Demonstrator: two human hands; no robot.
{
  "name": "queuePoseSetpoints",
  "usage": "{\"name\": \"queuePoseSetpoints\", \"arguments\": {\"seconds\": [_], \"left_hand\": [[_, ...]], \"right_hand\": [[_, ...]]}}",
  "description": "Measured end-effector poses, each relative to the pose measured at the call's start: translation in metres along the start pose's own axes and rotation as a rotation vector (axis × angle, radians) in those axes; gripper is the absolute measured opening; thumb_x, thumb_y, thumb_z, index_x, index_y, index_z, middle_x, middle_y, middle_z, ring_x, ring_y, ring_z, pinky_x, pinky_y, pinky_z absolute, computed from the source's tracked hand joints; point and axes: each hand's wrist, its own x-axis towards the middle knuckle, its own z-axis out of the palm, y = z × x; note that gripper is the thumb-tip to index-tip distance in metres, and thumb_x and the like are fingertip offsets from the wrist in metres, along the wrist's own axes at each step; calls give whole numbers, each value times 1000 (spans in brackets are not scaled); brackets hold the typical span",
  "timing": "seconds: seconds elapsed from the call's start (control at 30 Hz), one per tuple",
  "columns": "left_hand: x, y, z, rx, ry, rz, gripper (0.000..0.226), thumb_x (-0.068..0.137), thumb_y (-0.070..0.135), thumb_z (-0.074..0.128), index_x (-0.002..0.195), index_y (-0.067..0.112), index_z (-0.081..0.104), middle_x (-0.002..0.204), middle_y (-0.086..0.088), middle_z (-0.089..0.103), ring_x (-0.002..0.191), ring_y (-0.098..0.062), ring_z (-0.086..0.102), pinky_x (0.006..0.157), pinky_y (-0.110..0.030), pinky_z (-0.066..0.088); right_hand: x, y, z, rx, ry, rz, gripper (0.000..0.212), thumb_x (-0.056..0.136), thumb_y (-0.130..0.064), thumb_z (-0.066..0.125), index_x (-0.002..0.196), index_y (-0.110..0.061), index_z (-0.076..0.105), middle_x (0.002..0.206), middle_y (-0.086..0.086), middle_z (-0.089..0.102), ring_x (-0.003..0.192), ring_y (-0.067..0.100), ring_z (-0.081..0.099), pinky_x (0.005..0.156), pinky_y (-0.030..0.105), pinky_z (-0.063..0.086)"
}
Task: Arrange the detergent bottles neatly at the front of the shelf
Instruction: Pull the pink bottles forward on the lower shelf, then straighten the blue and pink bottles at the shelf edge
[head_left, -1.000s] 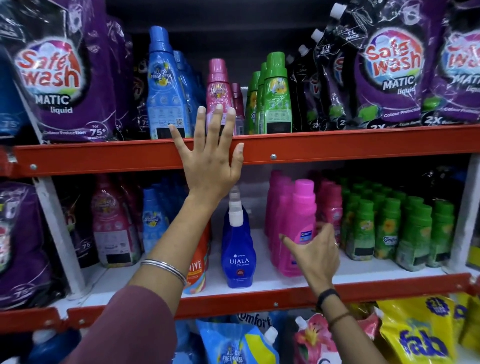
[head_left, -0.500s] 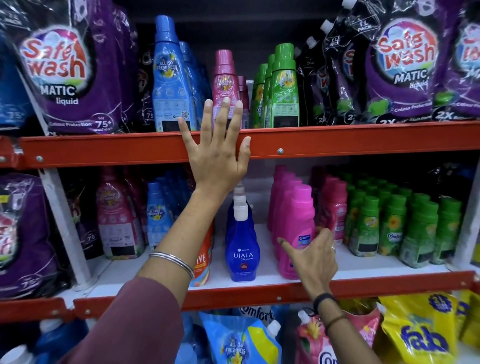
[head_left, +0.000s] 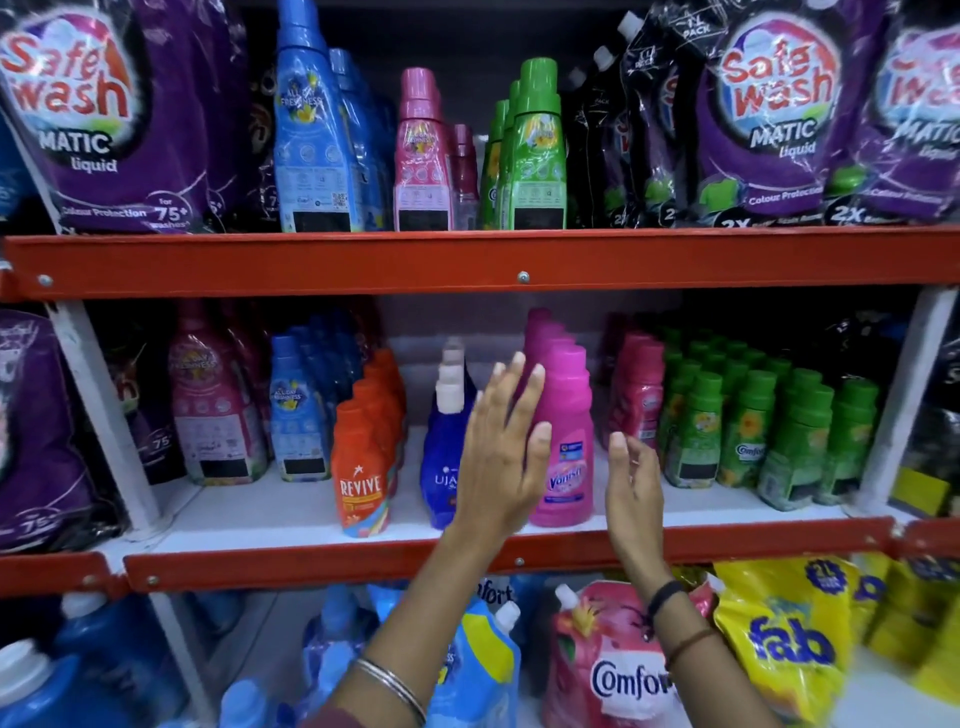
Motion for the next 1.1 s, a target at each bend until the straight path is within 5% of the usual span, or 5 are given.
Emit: {"name": "queuePoseSetpoints", "arguments": {"seconds": [0.17, 0.33, 0.6, 0.83, 1.1], "left_hand": [[-40, 3, 30, -202, -147, -212, 54, 100, 42, 26, 151, 26, 23, 160, 10, 14, 147, -1, 8, 117, -16, 8], [-51, 10, 46, -379, -197, -565, 46, 103, 46, 22, 148, 36, 14, 161, 9, 9, 128, 30, -3, 99, 7, -1], [-46, 11, 46, -427, -193, -625, 54, 96, 49, 19, 147, 33, 26, 143, 22, 28, 114, 39, 17, 92, 10, 13], [-46, 8, 45, -445, -184, -633, 59, 92, 59, 17, 145, 36, 30, 139, 23, 32, 104, 42, 23, 82, 12, 22], [-50, 9, 41, -476, -143, -641, 41, 95, 57, 16, 133, 56, 31, 140, 23, 35, 124, 19, 34, 110, -17, 32]], "right_hand": [[-1, 7, -8, 81, -160, 41, 37, 83, -65, 29, 108, -42, 45, 110, -18, 52, 110, 7, 51, 103, 32, 38], [8, 25, -9, 76, -294, 93, 97, 64, -92, 29, 135, -28, 46, 145, -1, 47, 133, 16, 45, 113, 46, 35], [14, 28, -10, 172, -307, 93, 55, 80, -72, 26, 115, -40, 53, 131, 8, 60, 120, 22, 58, 98, 35, 48], [13, 26, -12, 214, -289, 99, 57, 81, -68, 26, 116, -34, 55, 127, 6, 61, 115, 20, 60, 76, 17, 50], [6, 25, -13, 215, -260, 58, 54, 88, -67, 27, 121, -34, 53, 134, 2, 55, 125, 14, 52, 94, 24, 47]]}}
